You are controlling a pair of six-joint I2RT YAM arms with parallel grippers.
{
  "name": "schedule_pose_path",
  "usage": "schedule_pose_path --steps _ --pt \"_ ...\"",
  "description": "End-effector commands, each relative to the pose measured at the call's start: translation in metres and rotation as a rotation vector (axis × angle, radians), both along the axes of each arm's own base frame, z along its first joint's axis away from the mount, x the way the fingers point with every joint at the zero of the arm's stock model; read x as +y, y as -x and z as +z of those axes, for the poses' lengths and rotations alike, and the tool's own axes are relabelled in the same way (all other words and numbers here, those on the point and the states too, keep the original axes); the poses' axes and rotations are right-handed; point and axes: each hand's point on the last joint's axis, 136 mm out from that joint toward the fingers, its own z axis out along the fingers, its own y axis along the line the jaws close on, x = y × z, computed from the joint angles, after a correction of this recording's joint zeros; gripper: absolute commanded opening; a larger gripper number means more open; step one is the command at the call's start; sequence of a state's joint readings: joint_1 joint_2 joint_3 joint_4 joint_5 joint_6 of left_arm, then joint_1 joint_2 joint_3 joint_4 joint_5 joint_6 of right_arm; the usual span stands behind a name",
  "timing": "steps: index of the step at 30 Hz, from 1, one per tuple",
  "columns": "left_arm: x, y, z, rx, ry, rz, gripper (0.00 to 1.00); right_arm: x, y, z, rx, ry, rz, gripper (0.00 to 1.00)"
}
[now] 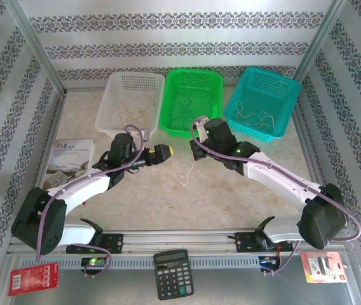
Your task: Untangle the cables
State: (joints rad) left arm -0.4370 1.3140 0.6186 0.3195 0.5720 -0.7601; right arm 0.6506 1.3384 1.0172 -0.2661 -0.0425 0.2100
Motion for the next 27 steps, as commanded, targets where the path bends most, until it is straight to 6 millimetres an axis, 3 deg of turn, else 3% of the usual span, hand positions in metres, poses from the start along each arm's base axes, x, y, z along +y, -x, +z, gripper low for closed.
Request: schedule_pose_path --steps 1,6,19,27 --pt "-0.006 -0.003 -0.004 -0.068 -0.003 -0.011 0.97 0.001 -0.001 0.025 -0.031 -0.046 -0.002 0.00" --pt "-0.009 -0.004 -0.027 -0.023 -0.024 0.003 0.97 0.000 0.000 0.033 -0.044 -0.060 -0.001 0.00" --pt "-0.041 -0.007 -0.058 0.069 -0.023 -0.034 0.95 0.000 0.000 0.041 -0.057 -0.079 -0.001 0.00" --pt "-0.057 0.002 -0.072 0.110 0.026 -0.068 0.95 -0.001 -0.001 0.043 -0.063 -0.080 -0.002 0.00"
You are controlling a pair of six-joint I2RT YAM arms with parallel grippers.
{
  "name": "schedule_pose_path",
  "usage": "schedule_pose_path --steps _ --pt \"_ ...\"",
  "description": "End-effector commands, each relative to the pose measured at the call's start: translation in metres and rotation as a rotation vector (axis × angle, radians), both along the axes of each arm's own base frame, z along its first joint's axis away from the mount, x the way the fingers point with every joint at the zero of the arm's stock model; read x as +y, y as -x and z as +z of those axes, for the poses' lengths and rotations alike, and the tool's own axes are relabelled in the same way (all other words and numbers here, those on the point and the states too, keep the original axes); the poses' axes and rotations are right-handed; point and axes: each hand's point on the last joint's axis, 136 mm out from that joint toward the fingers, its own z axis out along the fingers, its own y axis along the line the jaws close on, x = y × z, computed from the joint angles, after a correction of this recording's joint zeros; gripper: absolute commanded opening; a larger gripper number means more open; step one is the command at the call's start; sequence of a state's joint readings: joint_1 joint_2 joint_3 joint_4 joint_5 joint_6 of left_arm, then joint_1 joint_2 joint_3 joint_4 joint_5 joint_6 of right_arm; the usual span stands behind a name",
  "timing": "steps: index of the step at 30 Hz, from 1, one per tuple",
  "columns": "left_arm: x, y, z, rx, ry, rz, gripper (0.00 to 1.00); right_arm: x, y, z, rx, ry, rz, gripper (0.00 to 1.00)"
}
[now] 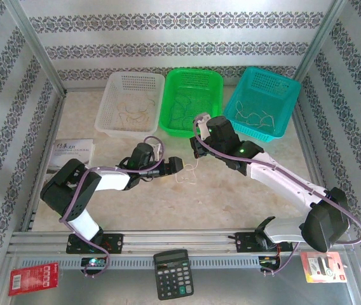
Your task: Untangle the cables
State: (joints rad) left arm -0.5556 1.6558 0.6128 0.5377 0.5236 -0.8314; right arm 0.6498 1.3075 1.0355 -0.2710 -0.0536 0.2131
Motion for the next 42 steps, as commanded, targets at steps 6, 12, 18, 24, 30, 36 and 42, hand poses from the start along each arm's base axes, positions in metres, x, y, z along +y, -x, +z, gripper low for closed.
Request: schedule_pose_path --steps 6,12,18,24,30,36,42 --pt "-0.015 0.006 0.016 -0.035 0.079 -0.033 0.92 -0.006 -0.006 0.024 -0.034 -0.043 -0.021 0.00" --pt "-0.006 0.010 0.022 -0.086 0.056 -0.020 0.92 -0.015 -0.008 0.028 -0.039 -0.055 -0.042 0.00" --pt "-0.007 0.014 0.028 -0.117 0.065 -0.046 0.85 -0.020 -0.010 0.035 -0.047 -0.077 -0.056 0.00" --pt "-0.014 0.015 0.028 -0.100 0.096 -0.072 0.86 -0.019 -0.011 0.042 -0.050 -0.094 -0.053 0.00" --pt "-0.025 0.021 0.028 -0.079 0.112 -0.111 0.88 -0.018 -0.014 0.048 -0.059 -0.103 -0.054 0.00" --pt "-0.030 0.029 0.030 -0.071 0.128 -0.132 0.89 -0.016 -0.018 0.055 -0.070 -0.114 -0.055 0.00" --pt "-0.040 0.033 0.038 -0.087 0.151 -0.163 0.89 -0.015 -0.021 0.060 -0.076 -0.121 -0.056 0.00"
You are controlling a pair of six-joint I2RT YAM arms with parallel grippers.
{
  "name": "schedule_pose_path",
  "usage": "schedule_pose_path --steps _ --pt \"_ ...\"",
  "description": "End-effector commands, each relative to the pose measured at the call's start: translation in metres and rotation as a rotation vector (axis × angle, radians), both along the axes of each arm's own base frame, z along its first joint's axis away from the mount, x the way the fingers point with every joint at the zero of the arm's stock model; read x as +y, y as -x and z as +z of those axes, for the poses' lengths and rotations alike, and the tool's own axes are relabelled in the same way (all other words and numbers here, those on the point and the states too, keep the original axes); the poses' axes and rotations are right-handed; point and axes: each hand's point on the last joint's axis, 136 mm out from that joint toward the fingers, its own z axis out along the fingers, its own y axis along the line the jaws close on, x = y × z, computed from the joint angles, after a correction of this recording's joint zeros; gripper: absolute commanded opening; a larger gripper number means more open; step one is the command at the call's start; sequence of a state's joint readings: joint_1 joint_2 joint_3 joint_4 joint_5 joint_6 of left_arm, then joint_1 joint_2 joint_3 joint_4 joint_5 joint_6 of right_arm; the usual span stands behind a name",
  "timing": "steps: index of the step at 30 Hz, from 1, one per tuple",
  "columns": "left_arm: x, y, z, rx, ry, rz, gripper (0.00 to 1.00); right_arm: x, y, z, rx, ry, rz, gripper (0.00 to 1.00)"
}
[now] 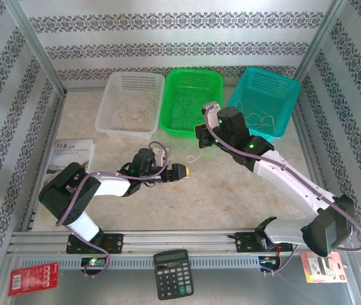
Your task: Untangle the cables
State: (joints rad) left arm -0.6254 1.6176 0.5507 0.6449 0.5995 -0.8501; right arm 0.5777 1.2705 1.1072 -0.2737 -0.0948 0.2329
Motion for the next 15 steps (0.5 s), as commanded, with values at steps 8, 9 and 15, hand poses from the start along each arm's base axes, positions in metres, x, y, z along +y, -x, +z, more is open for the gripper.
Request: schedule_pose_path --steps 8,9,15 --pt "-0.040 0.011 0.024 -0.048 0.147 -0.086 0.71 0.001 -0.013 0.022 -0.027 -0.051 -0.021 0.00" --pt "-0.043 0.012 0.023 -0.045 0.162 -0.089 0.64 0.001 -0.014 0.025 -0.032 -0.055 -0.024 0.00" --pt "-0.057 0.016 0.020 -0.035 0.223 -0.107 0.16 0.001 -0.022 0.048 -0.061 -0.099 -0.030 0.00"
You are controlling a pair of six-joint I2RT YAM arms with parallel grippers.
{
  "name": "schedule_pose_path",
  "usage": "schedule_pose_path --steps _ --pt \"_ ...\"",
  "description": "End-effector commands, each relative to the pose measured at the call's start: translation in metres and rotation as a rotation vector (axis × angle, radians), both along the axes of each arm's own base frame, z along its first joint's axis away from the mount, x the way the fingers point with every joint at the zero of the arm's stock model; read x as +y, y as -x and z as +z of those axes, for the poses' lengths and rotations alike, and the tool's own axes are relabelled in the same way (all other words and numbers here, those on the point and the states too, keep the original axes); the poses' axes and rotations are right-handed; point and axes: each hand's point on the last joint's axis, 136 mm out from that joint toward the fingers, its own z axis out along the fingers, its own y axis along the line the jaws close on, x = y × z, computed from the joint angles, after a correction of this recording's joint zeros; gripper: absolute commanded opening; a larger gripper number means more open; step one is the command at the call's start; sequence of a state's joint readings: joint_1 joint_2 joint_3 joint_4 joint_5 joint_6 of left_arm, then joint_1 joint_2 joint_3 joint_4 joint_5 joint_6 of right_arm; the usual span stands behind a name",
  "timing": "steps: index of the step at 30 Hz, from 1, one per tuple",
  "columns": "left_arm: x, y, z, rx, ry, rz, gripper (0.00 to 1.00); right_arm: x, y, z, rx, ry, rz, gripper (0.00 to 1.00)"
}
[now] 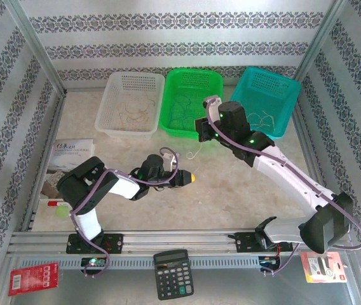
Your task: Untangle the cables
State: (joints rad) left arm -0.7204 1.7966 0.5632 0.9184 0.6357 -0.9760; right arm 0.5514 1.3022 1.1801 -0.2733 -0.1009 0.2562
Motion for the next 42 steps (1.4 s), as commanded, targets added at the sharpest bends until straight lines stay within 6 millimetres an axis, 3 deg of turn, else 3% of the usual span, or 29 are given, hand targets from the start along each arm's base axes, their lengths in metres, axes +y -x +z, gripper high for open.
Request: schedule_pose_path --steps 1,2,9,14,18,22,27,29,31,37,42 --pt "-0.015 -0.002 0.028 -0.068 0.115 -0.018 0.08 0.002 -0.008 0.033 -0.048 -0.068 0.000 0.00" --pt "-0.014 -0.002 0.028 -0.068 0.114 -0.016 0.00 0.002 -0.010 0.039 -0.055 -0.079 -0.001 0.00" --pt "-0.009 -0.001 0.022 -0.074 0.069 -0.004 0.00 -0.018 -0.026 0.091 -0.125 -0.194 -0.062 0.00" --pt "-0.006 0.001 0.018 -0.074 0.048 0.001 0.00 -0.048 -0.043 0.145 -0.202 -0.373 -0.133 0.00" --pt "-0.005 0.000 0.017 -0.076 0.048 0.008 0.00 -0.059 -0.048 0.181 -0.270 -0.429 -0.157 0.00" --pt "-0.004 -0.002 0.019 -0.086 0.040 0.012 0.00 -0.068 -0.046 0.202 -0.329 -0.448 -0.173 0.00" --pt "-0.006 -0.008 0.046 -0.152 0.041 0.012 0.02 -0.067 -0.042 0.210 -0.344 -0.471 -0.149 0.00" --pt "-0.005 -0.013 0.063 -0.199 0.025 0.012 0.11 -0.067 -0.043 0.209 -0.347 -0.468 -0.150 0.00" --pt "-0.005 -0.018 0.082 -0.244 0.002 0.012 0.27 -0.070 -0.044 0.210 -0.361 -0.459 -0.161 0.00" --pt "0.015 -0.039 0.143 -0.380 -0.067 0.075 0.98 -0.090 -0.062 0.220 -0.414 -0.421 -0.242 0.00" --pt "0.048 -0.055 0.179 -0.445 -0.100 0.175 1.00 -0.129 -0.082 0.245 -0.511 -0.365 -0.390 0.00"
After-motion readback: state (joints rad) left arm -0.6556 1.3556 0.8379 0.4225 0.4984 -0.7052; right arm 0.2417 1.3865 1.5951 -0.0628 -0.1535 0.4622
